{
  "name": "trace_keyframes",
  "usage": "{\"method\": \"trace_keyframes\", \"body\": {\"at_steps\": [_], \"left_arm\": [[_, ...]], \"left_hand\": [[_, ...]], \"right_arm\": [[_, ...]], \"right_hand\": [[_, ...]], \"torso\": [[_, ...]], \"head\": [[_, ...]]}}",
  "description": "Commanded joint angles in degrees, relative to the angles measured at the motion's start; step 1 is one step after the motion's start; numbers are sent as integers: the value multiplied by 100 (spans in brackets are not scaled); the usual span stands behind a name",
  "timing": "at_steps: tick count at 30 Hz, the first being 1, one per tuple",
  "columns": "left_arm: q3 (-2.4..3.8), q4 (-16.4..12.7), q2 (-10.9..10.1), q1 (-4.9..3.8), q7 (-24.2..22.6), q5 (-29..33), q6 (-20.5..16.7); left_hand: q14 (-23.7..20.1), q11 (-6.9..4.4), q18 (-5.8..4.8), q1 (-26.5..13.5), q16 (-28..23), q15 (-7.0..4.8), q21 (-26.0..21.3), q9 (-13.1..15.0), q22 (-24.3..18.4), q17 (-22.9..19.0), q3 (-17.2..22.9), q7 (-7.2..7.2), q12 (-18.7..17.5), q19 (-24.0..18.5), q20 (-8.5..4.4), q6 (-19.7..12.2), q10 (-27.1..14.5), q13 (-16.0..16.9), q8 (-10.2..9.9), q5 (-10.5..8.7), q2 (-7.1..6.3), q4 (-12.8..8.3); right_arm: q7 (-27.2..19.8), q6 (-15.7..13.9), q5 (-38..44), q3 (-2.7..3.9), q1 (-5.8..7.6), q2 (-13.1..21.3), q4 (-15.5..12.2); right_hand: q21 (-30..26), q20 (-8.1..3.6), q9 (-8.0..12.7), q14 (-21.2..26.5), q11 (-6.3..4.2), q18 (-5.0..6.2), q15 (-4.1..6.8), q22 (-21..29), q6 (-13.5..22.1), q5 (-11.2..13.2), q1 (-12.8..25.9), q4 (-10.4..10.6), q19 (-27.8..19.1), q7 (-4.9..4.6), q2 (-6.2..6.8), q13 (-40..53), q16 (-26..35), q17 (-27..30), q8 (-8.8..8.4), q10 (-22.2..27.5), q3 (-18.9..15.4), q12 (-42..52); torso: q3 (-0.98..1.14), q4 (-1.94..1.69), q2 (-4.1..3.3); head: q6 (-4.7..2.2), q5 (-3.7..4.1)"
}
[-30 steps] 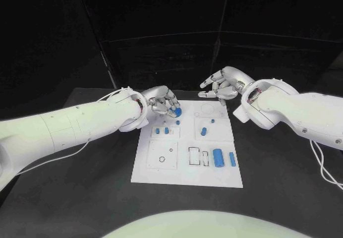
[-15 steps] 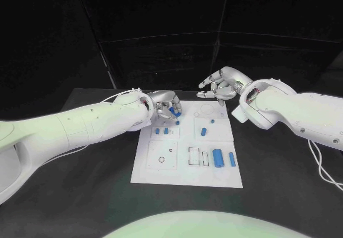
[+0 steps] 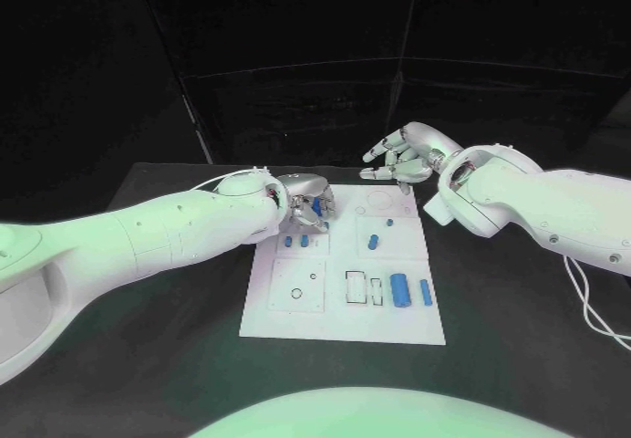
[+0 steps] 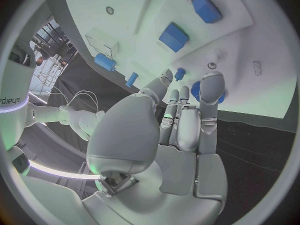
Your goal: Assemble the parts on the task board
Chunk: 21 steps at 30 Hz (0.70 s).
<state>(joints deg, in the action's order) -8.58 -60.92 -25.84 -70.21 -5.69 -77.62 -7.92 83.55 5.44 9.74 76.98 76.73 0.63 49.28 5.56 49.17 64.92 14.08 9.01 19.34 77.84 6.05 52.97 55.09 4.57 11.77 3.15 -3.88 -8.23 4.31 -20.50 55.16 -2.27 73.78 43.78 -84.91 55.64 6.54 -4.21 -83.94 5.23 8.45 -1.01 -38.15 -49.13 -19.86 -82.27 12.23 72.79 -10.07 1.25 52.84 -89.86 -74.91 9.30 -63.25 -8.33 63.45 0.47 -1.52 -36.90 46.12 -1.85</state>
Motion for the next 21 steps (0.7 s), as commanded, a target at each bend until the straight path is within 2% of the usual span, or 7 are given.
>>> {"method": "trace_keyframes", "body": {"at_steps": [1, 11, 15, 21], "left_arm": [[2, 33, 28, -1, 15, -139, 84], [2, 179, 129, 23, 122, -146, 112], [1, 260, 184, 30, 124, -163, 155], [-5, 352, 266, 49, 114, -189, 211]], "left_hand": [[42, 11, -123, -15, 43, -12, 49, -12, 36, 5, 12, -12, -25, 53, 5, 57, 55, -13, -38, -26, 41, -5], [40, 10, -138, 25, 51, -14, 149, -38, 139, -39, 117, -14, -88, 80, 1, 143, 130, -70, -78, -25, 121, -21], [38, 11, -139, 26, 52, -13, 155, -40, 147, -46, 134, -13, -97, 79, 1, 159, 141, -75, -81, -25, 131, -21], [39, 3, -156, 14, 67, -17, 246, -50, 244, -49, 194, -20, -124, 97, 1, 231, 211, -86, -91, -26, 152, -20]], "right_arm": [[-50, -10, -13, 3, 10, -10, -9], [-48, -9, -13, 3, 10, -20, -13], [-46, -9, -13, 3, 11, -23, -15], [-48, -5, -13, 3, 11, -31, -13]], "right_hand": [[-39, -4, 5, -606, -2, 59, 12, 4, 35, -37, -38, 30, 29, -9, -5, -9, -14, -1509, 31, 34, 13, 14], [-39, -4, 5, -606, -2, 59, 12, 4, 35, -37, -38, 30, 29, -9, -5, -9, -14, -1509, 31, 34, 13, 14], [-39, -4, 5, -606, -2, 59, 12, 4, 35, -37, -38, 30, 29, -9, -5, -9, -14, -1509, 31, 34, 13, 14], [-35, -4, 4, -606, -2, 58, 12, -5, 36, -40, -50, 35, 35, -9, -18, -1, -14, -1509, 33, 28, 15, 24]], "torso": [[4, 3, 0], [4, -4, 5], [8, -10, 3], [2, -12, 1]], "head": [[-6, 10], [-1, 54], [4, 52], [7, 42]]}}
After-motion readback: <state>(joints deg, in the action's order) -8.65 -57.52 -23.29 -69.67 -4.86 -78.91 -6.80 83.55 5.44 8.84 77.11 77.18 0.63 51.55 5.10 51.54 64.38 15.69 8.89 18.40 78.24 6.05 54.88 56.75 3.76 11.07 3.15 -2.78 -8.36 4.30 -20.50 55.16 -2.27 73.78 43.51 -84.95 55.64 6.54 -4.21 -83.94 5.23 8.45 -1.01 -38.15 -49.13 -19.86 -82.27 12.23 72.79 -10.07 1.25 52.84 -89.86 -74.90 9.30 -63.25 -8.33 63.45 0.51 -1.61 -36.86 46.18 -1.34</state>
